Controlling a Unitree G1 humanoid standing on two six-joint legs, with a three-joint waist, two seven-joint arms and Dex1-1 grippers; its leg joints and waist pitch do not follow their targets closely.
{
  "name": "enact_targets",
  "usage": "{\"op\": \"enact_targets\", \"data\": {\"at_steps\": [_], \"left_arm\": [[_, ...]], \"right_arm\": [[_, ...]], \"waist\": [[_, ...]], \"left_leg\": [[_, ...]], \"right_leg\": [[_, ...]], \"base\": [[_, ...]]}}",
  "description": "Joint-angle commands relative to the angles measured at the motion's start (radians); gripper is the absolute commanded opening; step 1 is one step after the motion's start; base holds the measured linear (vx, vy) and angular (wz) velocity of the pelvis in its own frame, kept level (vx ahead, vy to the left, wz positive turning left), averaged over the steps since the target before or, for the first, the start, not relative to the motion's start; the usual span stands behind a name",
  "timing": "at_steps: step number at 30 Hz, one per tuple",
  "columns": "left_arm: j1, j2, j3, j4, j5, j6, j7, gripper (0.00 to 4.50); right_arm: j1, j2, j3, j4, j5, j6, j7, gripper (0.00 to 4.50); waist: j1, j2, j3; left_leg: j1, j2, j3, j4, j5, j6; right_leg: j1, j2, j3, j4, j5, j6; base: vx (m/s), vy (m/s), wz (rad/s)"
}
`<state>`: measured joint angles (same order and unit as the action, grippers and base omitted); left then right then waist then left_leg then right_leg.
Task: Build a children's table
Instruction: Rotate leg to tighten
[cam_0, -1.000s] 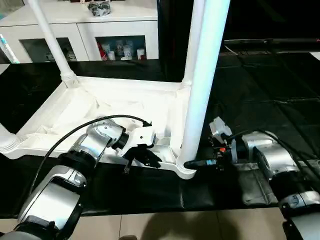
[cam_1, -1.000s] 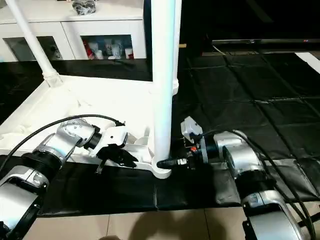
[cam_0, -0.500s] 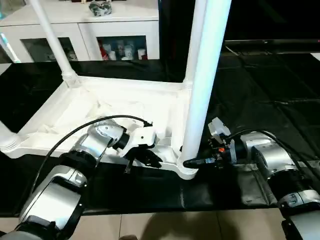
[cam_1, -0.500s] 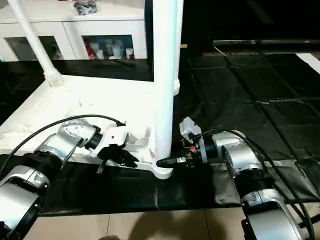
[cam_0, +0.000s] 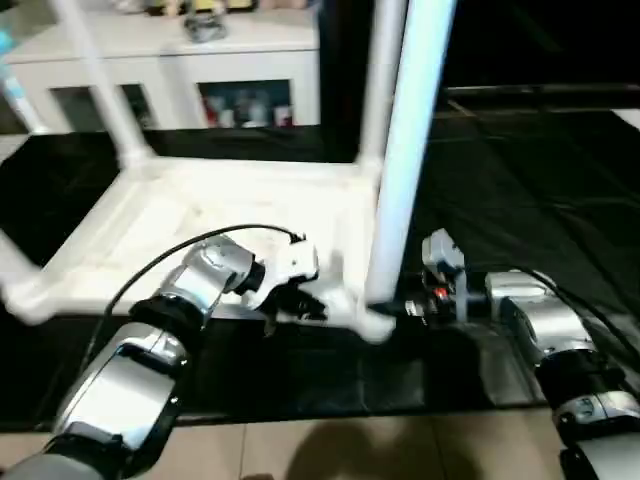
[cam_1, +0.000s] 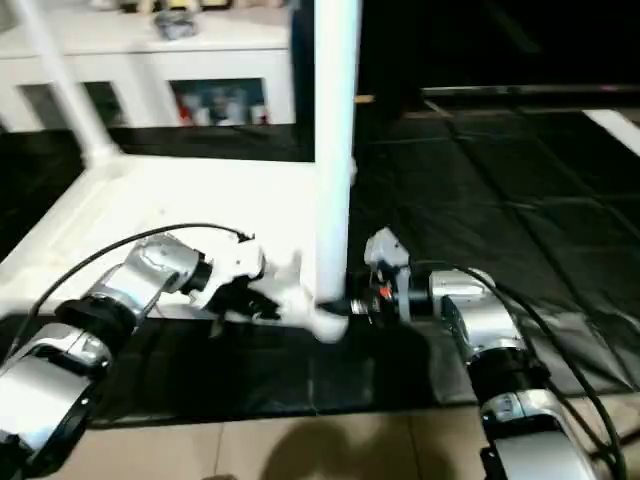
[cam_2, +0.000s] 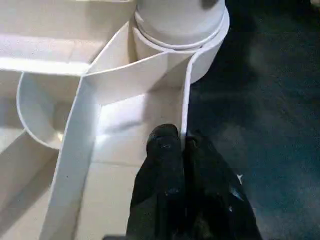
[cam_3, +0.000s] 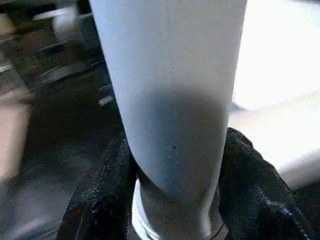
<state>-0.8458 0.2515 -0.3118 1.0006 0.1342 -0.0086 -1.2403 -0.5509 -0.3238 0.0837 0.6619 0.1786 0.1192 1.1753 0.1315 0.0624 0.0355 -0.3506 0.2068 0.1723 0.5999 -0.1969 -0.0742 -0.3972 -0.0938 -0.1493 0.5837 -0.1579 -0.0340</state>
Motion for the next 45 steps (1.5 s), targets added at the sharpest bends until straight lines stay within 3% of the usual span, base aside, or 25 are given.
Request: {"op": "enact_targets", "data": {"at_steps": [1, 2, 3, 7, 8, 10, 11, 13, 15, 17, 18, 19, 21, 24, 26, 30, 33, 38, 40, 41, 45], "left_arm": [[-0.05, -0.047, 0.067, -0.003, -0.048, 0.073, 0.131, 0.0], [-0.06, -0.064, 0.086, 0.002, -0.06, 0.118, 0.175, 0.0], [-0.068, -0.076, 0.099, 0.009, -0.068, 0.146, 0.205, 0.0], [-0.085, -0.143, 0.15, 0.004, -0.11, 0.245, 0.316, 0.0], [-0.085, -0.143, 0.15, 0.004, -0.11, 0.245, 0.316, 0.0], [-0.08, -0.173, 0.16, -0.01, -0.11, 0.271, 0.358, 0.0], [-0.077, -0.174, 0.157, -0.012, -0.104, 0.267, 0.365, 0.0], [-0.075, -0.177, 0.156, -0.016, -0.096, 0.271, 0.374, 0.0], [-0.07, -0.175, 0.154, -0.022, -0.084, 0.275, 0.388, 0.0], [-0.064, -0.17, 0.152, -0.027, -0.073, 0.28, 0.404, 0.0], [-0.06, -0.165, 0.149, -0.031, -0.067, 0.281, 0.411, 0.0], [-0.057, -0.161, 0.148, -0.034, -0.063, 0.281, 0.416, 0.0], [-0.049, -0.15, 0.149, -0.038, -0.06, 0.277, 0.416, 0.0], [-0.043, -0.137, 0.139, -0.036, -0.049, 0.251, 0.405, 0.0], [-0.032, -0.12, 0.124, -0.036, -0.037, 0.229, 0.384, 0.0], [-0.013, -0.081, 0.101, -0.035, -0.024, 0.177, 0.317, 0.0], [-0.001, -0.061, 0.087, -0.046, -0.023, 0.137, 0.259, 0.0], [0.013, -0.029, 0.055, -0.054, -0.016, 0.093, 0.166, 0.0], [0.025, -0.002, 0.031, -0.064, -0.017, 0.048, 0.07, 0.0], [0.03, 0.006, 0.023, -0.07, -0.017, 0.026, 0.038, 0.0], [0.043, 0.035, -0.009, -0.09, -0.015, -0.018, -0.066, 0.0]], "right_arm": [[-0.012, 0.068, 0.004, 0.029, -0.02, 0.044, -0.134, 1.96], [-0.026, 0.101, -0.012, 0.055, -0.021, 0.058, -0.212, 1.96], [-0.036, 0.123, -0.02, 0.073, -0.022, 0.065, -0.262, 1.96], [-0.143, 0.246, -0.076, 0.24, -0.014, 0.095, -0.544, 1.96], [-0.143, 0.246, -0.076, 0.24, -0.014, 0.095, -0.544, 1.96], [-0.198, 0.297, -0.095, 0.31, -0.017, 0.078, -0.656, 1.96], [-0.207, 0.305, -0.092, 0.319, -0.023, 0.076, -0.668, 1.96], [-0.213, 0.314, -0.093, 0.323, -0.034, 0.077, -0.681, 1.96], [-0.218, 0.321, -0.088, 0.326, -0.057, 0.072, -0.687, 1.96], [-0.224, 0.326, -0.09, 0.338, -0.067, 0.058, -0.693, 1.96], [-0.229, 0.327, -0.102, 0.349, -0.057, 0.054, -0.693, 2.52], [-0.232, 0.326, -0.11, 0.358, -0.051, 0.051, -0.694, 2.66], [-0.235, 0.314, -0.106, 0.38, -0.056, 0.033, -0.69, 2.73], [-0.225, 0.299, -0.101, 0.371, -0.062, 0.015, -0.677, 3.1], [-0.204, 0.276, -0.092, 0.349, -0.079, -0.015, -0.644, 3.14], [-0.128, 0.193, -0.091, 0.275, -0.064, -0.092, -0.468, 3.53], [-0.078, 0.127, -0.082, 0.21, -0.049, -0.113, -0.341, 3.84], [-0.02, 0.027, -0.074, 0.1, -0.008, -0.102, -0.168, 4.22], [0.005, -0.041, -0.082, 0.027, 0.041, -0.073, -0.039, 4.31], [0.009, -0.057, -0.082, 0.008, 0.051, -0.063, -0.006, 4.43], [0.027, -0.119, -0.044, -0.052, 0.052, -0.041, 0.122, 4.47]], "waist": [[-0.007, -0.016, -0.062], [-0.018, -0.016, -0.061], [-0.028, -0.014, -0.064], [-0.055, -0.012, -0.067], [-0.065, -0.014, -0.066], [-0.068, -0.015, -0.071], [-0.072, -0.023, -0.07], [-0.071, -0.016, -0.069], [-0.071, -0.025, -0.069], [-0.069, -0.022, -0.067], [-0.07, -0.022, -0.064], [-0.071, -0.023, -0.063], [-0.071, -0.019, -0.063], [-0.07, -0.019, -0.065], [-0.07, -0.013, -0.065], [-0.06, -0.014, -0.07], [-0.049, -0.014, -0.069], [-0.033, -0.016, -0.068], [-0.03, -0.014, -0.067], [-0.026, -0.017, -0.069], [-0.016, -0.017, -0.069]], "left_leg": [[-0.001, 0.023, -0.01, -0.071, -0.191, 0.049], [-0.006, 0.022, -0.01, -0.071, -0.188, 0.048], [0.002, 0.019, -0.01, -0.068, -0.188, 0.043], [-0.008, 0.015, -0.009, -0.066, -0.157, 0.057], [-0.011, 0.014, -0.01, -0.066, -0.15, 0.059], [-0.015, 0.014, -0.009, -0.063, -0.111, 0.077], [-0.016, 0.014, -0.008, -0.063, -0.097, 0.088], [-0.014, 0.015, -0.006, -0.062, -0.092, 0.105], [-0.014, 0.019, -0.006, -0.062, -0.084, 0.119], [-0.012, 0.02, -0.006, -0.063, -0.093, 0.118], [-0.011, 0.019, -0.004, -0.064, -0.112, 0.115], [-0.01, 0.019, -0.005, -0.065, -0.12, 0.111], [-0.008, 0.02, -0.005, -0.067, -0.135, 0.102], [-0.009, 0.022, -0.007, -0.067, -0.124, 0.102], [-0.009, 0.022, -0.006, -0.066, -0.124, 0.106], [-0.01, 0.025, -0.004, -0.062, -0.106, 0.131], [-0.011, 0.026, -0.003, -0.061, -0.111, 0.154], [-0.006, 0.028, -0.002, -0.062, -0.139, 0.133], [-0.007, 0.028, -0.003, -0.063, -0.138, 0.134], [-0.006, 0.029, -0.004, -0.062, -0.138, 0.143], [-0.006, 0.031, -0.003, -0.061, -0.125, 0.143]], "right_leg": [[0.059, -0.068, 0.05, -0.087, -0.424, -0.095], [0.059, -0.068, 0.049, -0.087, -0.414, -0.097], [0.057, -0.069, 0.049, -0.09, -0.411, -0.105], [0.06, -0.067, 0.049, -0.082, -0.342, -0.142], [0.061, -0.067, 0.048, -0.081, -0.335, -0.147], [0.064, -0.068, 0.052, -0.074, -0.284, -0.16], [0.063, -0.065, 0.051, -0.074, -0.264, -0.166], [0.062, -0.066, 0.053, -0.071, -0.238, -0.176], [0.063, -0.066, 0.055, -0.067, -0.213, -0.183], [0.063, -0.069, 0.055, -0.067, -0.23, -0.184], [0.062, -0.068, 0.055, -0.073, -0.258, -0.178], [0.062, -0.069, 0.055, -0.074, -0.269, -0.175], [0.06, -0.07, 0.055, -0.078, -0.292, -0.169], [0.061, -0.068, 0.057, -0.071, -0.254, -0.177], [0.062, -0.068, 0.058, -0.069, -0.23, -0.185], [0.065, -0.066, 0.058, -0.058, -0.148, -0.207], [0.066, -0.066, 0.056, -0.06, -0.147, -0.209], [0.063, -0.067, 0.057, -0.068, -0.227, -0.184], [0.062, -0.065, 0.057, -0.069, -0.224, -0.183], [0.065, -0.065, 0.058, -0.067, -0.212, -0.181], [0.061, -0.066, 0.059, -0.064, -0.209, -0.183]], "base": [[0.0, 0.0, 0.0], [0.0, 0.0, 0.0], [0.0, 0.0, 0.0], [0.0, 0.0, 0.0], [0.0, 0.0, 0.0], [0.0, 0.0, 0.0], [0.0, 0.0, 0.0], [0.0, 0.0, 0.0], [0.0, 0.0, 0.0], [0.0, 0.0, 0.0], [0.0, 0.0, 0.0], [0.0, 0.0, 0.0], [0.0, 0.0, 0.0], [0.0, 0.0, 0.0], [0.0, 0.0, 0.0], [0.0, 0.0, 0.0], [0.0, 0.0, 0.0], [0.0, 0.0, 0.0], [0.0, 0.0, 0.0], [0.0, 0.0, 0.0], [0.0, 0.0, 0.0]]}}
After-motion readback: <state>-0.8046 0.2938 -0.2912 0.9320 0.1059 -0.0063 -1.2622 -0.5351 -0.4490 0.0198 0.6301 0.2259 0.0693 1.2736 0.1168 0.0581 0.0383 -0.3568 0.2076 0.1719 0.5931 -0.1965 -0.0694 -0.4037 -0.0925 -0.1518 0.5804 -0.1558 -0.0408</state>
